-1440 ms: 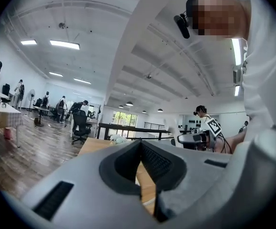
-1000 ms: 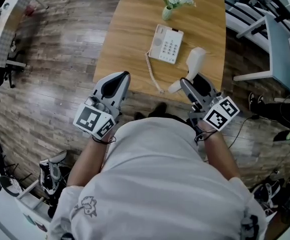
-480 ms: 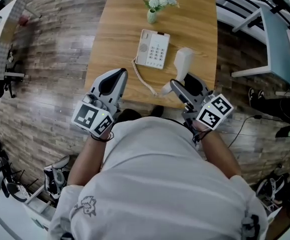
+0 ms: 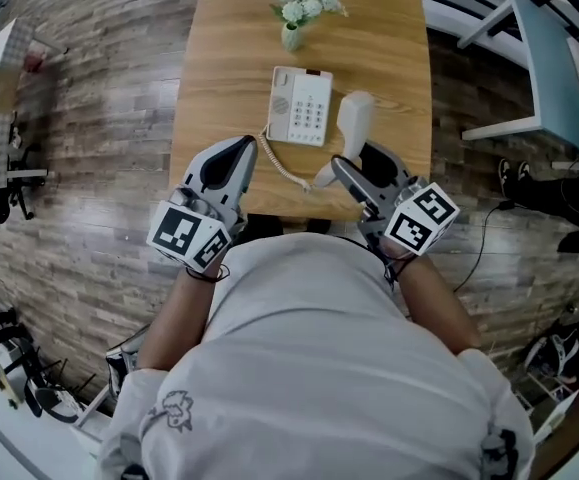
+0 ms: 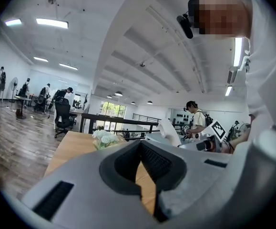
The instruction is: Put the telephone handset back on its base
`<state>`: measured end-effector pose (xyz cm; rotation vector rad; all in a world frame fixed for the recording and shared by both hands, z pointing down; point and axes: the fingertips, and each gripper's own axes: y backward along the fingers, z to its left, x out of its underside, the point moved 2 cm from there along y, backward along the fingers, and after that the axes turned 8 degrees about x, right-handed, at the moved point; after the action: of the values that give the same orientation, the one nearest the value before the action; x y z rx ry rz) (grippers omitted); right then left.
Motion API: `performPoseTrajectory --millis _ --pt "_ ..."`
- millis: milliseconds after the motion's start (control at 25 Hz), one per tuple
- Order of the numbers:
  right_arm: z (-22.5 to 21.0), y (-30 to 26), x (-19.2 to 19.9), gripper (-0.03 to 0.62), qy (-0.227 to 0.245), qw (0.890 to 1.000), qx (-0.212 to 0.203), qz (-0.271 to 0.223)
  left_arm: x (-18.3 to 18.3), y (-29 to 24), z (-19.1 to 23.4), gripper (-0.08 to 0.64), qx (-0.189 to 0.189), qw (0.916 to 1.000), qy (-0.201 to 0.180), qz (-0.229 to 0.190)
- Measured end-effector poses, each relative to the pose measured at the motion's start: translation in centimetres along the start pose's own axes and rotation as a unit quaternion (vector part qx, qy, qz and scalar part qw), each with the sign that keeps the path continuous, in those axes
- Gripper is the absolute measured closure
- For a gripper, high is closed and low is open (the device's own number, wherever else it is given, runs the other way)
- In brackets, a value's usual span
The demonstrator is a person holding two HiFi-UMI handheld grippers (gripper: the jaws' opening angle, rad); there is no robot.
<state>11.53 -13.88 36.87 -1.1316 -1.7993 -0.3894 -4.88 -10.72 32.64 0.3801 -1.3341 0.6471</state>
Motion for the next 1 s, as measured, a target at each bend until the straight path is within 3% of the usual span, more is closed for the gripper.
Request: performPoseTrajectory --millis 640,1000 --pt "0.1 -9.0 1.5 0.371 -0.043 0.994 0.102 0.000 1.3 -1.6 10.3 0.555 0.090 0.9949 0.022 0.041" --pt "-1.3 -13.1 4.1 0.371 -0.053 0.987 0.150 0.036 3.3 -2.1 13.5 0.555 0.129 0.9884 0.041 0.068"
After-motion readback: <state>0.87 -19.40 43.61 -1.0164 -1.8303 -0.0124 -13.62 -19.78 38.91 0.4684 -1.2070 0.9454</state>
